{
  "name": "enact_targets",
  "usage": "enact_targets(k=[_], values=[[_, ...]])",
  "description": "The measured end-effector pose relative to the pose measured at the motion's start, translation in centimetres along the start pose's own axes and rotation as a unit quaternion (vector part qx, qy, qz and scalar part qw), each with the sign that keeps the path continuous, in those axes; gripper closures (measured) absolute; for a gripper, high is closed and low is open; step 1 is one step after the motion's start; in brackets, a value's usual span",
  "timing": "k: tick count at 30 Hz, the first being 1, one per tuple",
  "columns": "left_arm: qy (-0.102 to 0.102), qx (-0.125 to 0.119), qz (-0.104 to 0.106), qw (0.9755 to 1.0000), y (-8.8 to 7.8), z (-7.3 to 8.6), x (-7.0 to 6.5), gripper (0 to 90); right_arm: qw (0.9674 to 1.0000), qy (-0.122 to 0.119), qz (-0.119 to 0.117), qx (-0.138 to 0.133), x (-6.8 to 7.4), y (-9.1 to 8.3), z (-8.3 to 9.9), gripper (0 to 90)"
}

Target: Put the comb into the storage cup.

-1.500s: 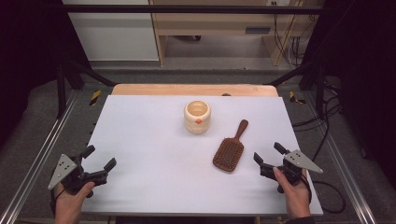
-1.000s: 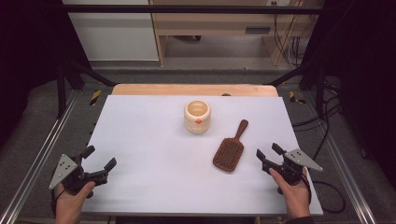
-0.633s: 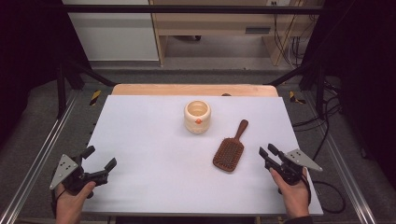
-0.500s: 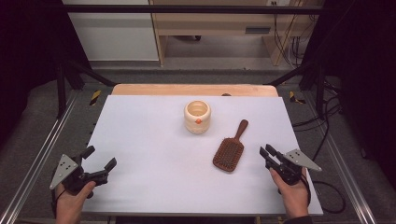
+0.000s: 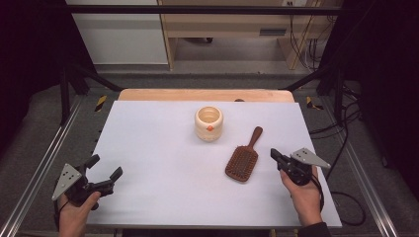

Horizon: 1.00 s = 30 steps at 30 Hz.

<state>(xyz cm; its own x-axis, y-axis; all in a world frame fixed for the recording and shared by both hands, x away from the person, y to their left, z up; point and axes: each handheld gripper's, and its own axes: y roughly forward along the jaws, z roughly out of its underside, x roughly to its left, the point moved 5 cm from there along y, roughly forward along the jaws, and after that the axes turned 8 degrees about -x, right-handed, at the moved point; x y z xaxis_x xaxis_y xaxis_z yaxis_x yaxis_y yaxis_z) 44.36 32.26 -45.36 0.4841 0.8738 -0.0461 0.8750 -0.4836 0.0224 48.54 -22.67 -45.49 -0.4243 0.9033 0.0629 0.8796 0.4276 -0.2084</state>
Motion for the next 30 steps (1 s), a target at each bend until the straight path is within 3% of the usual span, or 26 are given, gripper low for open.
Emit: enact_targets(k=[4, 11, 20, 30], values=[[0.001, -0.001, -0.001, 1.0000, 0.0, 0.0, -0.1, 2.8, 0.9998, -0.002, 0.006, 0.018, -0.8, 1.4, -1.2, 90.0], [0.004, 0.001, 0.000, 1.0000, 0.0, -0.1, -0.1, 2.9, 0.9992, -0.004, 0.005, 0.040, -1.2, 3.3, -1.3, 90.0], [0.005, 0.003, 0.000, 1.0000, 0.0, -0.1, -0.1, 3.2, 0.9970, 0.000, -0.002, 0.077, -1.0, 6.3, 0.4, 90.0], [0.006, 0.002, 0.000, 1.0000, 0.0, -0.1, -0.2, 3.3, 0.9944, -0.007, -0.012, 0.105, 0.0, 7.8, 1.8, 90.0]])
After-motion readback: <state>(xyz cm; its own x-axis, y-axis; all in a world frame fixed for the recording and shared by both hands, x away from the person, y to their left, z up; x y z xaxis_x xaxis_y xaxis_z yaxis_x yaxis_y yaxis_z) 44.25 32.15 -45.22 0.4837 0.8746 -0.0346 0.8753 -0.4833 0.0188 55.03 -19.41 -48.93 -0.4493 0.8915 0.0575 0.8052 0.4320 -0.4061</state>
